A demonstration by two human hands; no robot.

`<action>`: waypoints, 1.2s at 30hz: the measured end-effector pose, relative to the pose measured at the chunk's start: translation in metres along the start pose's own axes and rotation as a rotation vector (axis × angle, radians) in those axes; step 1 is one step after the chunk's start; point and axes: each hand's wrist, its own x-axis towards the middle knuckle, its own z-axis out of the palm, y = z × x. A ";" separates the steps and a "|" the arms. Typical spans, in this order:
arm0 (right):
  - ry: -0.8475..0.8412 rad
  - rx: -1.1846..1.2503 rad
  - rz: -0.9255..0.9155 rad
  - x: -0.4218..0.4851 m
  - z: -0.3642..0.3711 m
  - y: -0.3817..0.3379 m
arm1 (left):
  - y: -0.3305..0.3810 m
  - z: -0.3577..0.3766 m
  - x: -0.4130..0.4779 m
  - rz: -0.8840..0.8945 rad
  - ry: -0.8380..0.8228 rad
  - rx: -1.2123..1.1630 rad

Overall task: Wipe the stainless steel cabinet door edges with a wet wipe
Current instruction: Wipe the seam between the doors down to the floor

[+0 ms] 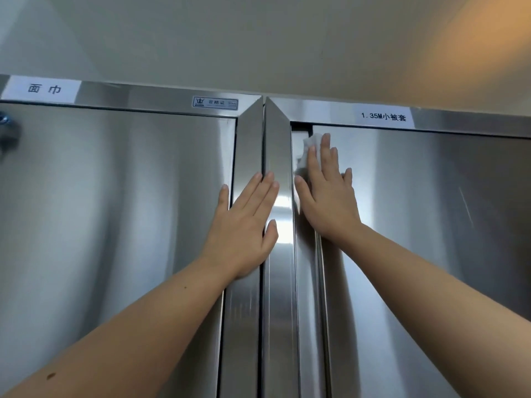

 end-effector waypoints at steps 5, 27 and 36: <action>0.031 -0.017 -0.066 0.014 0.004 -0.015 | -0.001 0.001 0.000 0.003 0.030 -0.033; -0.102 -0.059 -0.050 0.042 0.011 -0.012 | 0.000 0.000 -0.003 0.000 0.061 -0.070; -0.089 -0.126 -0.089 0.036 0.011 -0.008 | 0.001 -0.002 -0.004 -0.040 0.081 -0.100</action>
